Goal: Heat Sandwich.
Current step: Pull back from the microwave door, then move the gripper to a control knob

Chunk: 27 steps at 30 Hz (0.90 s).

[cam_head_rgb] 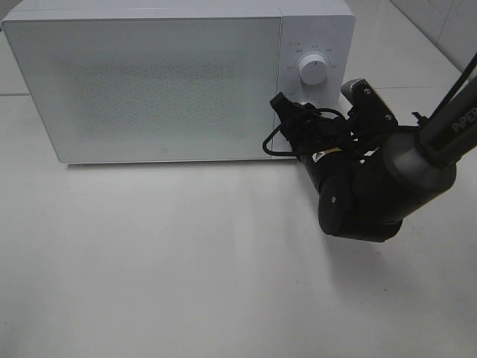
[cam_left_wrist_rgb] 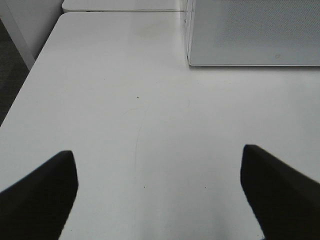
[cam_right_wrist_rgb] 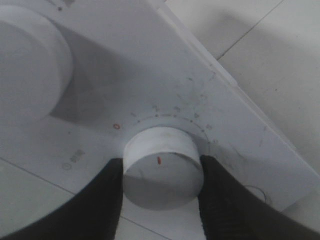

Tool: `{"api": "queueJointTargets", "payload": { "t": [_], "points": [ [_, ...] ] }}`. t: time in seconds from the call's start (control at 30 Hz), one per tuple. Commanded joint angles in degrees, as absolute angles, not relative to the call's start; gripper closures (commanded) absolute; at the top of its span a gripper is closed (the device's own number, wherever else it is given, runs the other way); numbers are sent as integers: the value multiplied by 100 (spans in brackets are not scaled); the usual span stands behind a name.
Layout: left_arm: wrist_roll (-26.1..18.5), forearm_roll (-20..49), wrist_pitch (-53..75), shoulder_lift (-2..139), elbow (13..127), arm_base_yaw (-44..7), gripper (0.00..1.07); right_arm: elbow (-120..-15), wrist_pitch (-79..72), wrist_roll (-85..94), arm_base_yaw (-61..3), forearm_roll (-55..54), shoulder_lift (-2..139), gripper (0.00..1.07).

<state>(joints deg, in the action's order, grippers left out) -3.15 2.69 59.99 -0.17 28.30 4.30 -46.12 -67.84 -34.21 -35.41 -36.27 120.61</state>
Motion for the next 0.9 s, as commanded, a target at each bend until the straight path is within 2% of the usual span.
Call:
{"api": "queueJointTargets", "payload": {
  "t": [0.03, 0.37, 0.9],
  "points": [
    [-309, 309, 5947, -132, 2819, 435, 25, -4618, -7764, -4418, -3547, -3644, 11797, 107],
    [-309, 309, 5947, -132, 2819, 435, 25, -4612, -7769, -6486, -3547, -3650, 11740, 107],
    [-309, 309, 5947, -132, 2819, 435, 25, -4612, -7769, -8709, -3547, -3655, 11740, 107]
  ]
}}
